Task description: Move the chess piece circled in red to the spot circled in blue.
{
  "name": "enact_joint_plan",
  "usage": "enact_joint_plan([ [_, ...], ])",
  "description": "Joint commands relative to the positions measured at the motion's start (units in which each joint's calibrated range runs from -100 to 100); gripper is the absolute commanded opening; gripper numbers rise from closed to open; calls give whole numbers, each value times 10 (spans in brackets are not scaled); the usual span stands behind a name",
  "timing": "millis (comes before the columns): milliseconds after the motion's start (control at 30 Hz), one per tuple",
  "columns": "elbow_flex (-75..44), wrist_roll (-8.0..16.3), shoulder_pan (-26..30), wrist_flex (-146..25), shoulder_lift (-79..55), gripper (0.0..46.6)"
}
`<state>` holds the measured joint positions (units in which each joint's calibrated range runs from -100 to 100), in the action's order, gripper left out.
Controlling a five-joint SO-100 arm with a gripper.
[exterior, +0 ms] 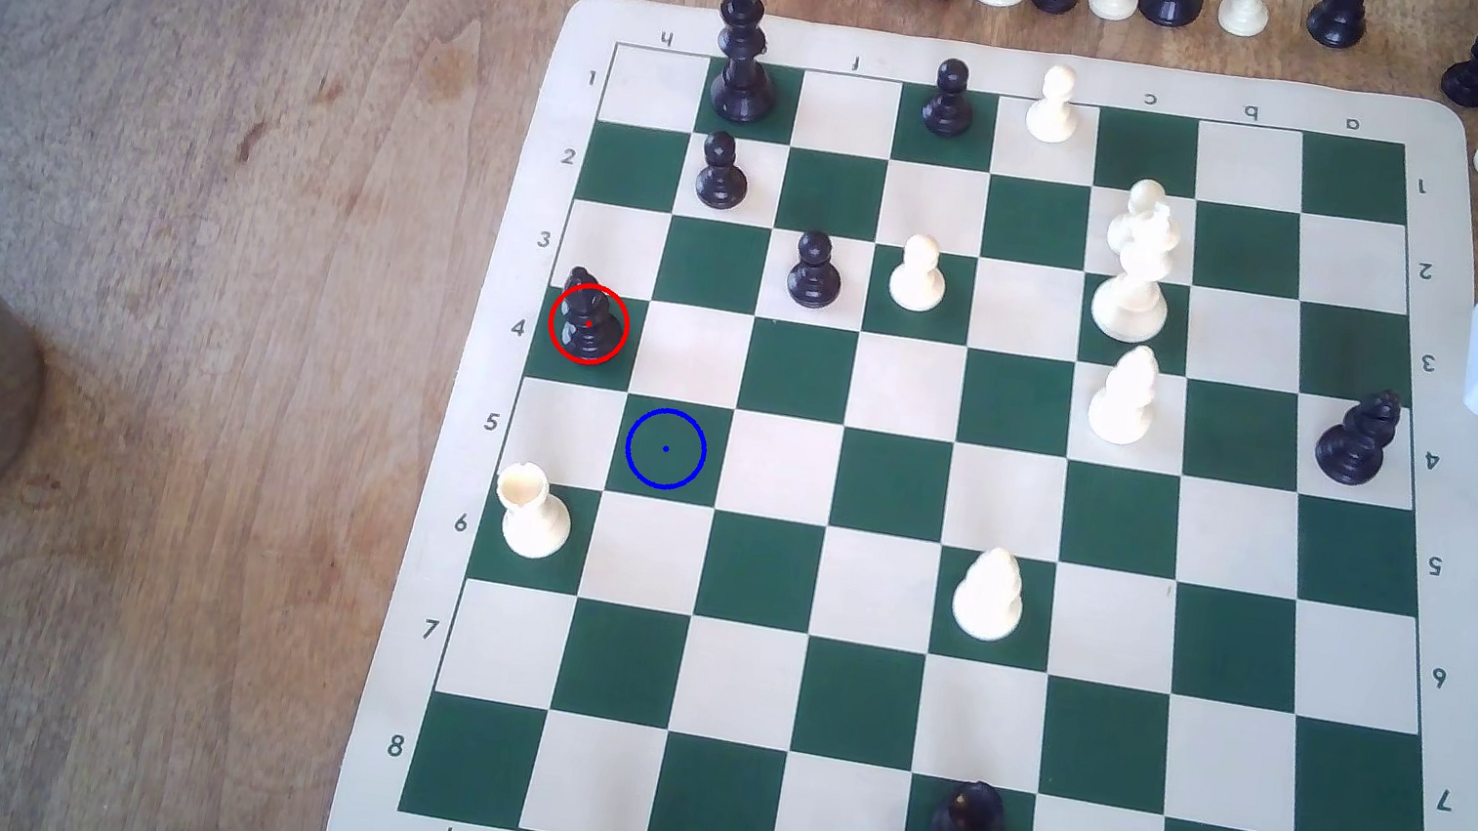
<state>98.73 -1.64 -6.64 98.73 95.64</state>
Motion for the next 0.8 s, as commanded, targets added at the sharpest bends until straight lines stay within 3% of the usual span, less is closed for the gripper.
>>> enact_joint_plan([
  [0,12,-1,13,9,2,53],
  [300,-18,-1,61,-263,2,53],
  [467,-114,2,61,-604,2,52],
  [667,-192,3,74,-814,1,52],
  [767,-241,0,84,-1095,0,52],
])
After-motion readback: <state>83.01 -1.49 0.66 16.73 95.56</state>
